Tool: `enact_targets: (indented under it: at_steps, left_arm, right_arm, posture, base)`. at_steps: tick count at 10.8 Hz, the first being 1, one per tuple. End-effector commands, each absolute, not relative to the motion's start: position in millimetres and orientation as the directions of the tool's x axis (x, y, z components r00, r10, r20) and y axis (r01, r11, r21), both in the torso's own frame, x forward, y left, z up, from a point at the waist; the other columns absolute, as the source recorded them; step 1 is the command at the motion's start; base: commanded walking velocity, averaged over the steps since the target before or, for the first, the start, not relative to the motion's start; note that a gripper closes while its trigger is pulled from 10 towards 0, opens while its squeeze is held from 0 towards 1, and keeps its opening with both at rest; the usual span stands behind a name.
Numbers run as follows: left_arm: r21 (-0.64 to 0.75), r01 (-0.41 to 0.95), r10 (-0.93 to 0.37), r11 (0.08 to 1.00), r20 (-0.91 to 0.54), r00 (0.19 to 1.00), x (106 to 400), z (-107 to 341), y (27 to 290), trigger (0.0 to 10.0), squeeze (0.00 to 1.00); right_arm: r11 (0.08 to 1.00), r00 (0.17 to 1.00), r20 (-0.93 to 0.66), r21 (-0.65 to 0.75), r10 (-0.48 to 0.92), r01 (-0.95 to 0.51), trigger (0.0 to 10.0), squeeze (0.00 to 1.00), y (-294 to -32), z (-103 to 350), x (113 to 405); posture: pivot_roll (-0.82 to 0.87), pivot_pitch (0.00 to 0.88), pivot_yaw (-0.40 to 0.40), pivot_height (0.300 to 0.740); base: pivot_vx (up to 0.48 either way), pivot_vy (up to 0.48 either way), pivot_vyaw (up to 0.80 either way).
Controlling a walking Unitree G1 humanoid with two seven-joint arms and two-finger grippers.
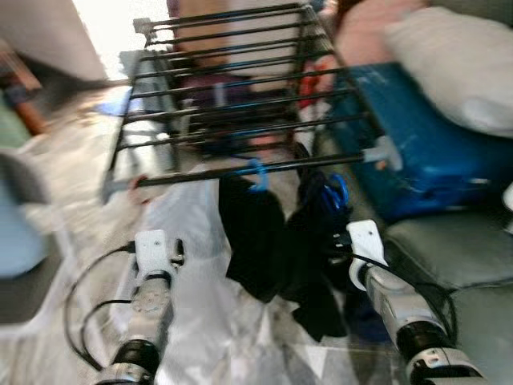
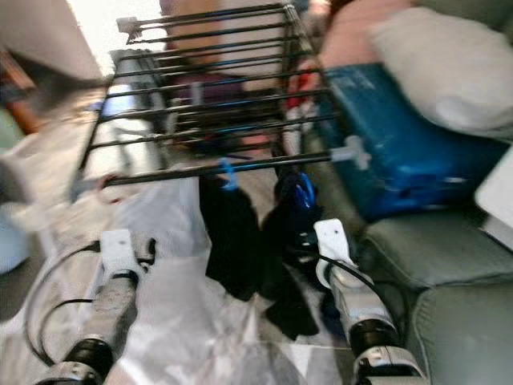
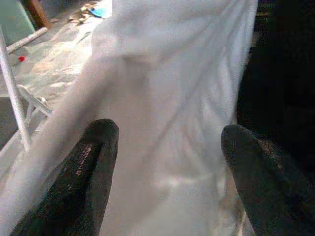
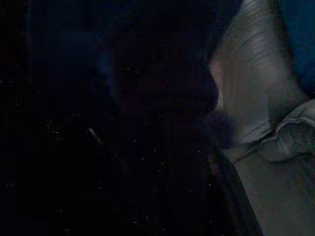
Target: Hang hanger
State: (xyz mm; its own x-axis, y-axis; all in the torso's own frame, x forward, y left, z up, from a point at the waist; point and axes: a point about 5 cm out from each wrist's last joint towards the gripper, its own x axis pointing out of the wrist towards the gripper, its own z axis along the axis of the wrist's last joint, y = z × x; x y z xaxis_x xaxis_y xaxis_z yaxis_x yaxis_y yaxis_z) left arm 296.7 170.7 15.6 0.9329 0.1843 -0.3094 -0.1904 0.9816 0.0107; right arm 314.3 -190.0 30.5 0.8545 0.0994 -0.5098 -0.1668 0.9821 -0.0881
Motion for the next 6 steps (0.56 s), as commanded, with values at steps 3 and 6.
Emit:
enact_targets:
  at_steps: [3,6]
  left_arm:
    - [-0.011,-0.199,0.185,0.98,-0.321,0.929,296.7,15.3,175.4,10.0,0.0]
    - [-0.045,-0.188,0.165,0.981,-0.314,0.935,299.0,18.2,175.9,10.0,0.0]
  right_arm:
    - [0.981,0.878,-0.463,-0.077,0.121,-0.176,10.0,0.0,-186.7,51.3,330.0]
    - [0.994,0.911,-0.404,-0.032,0.082,-0.103,10.0,0.0,-193.4,84.0,354.1]
  posture:
    - [-0.22,0.0,0.1,0.74]
    - [-0.22,0.0,0.1,0.74]
  base:
    - [0.0,0.0,0.0]
    - [0.0,0.137,0.0]
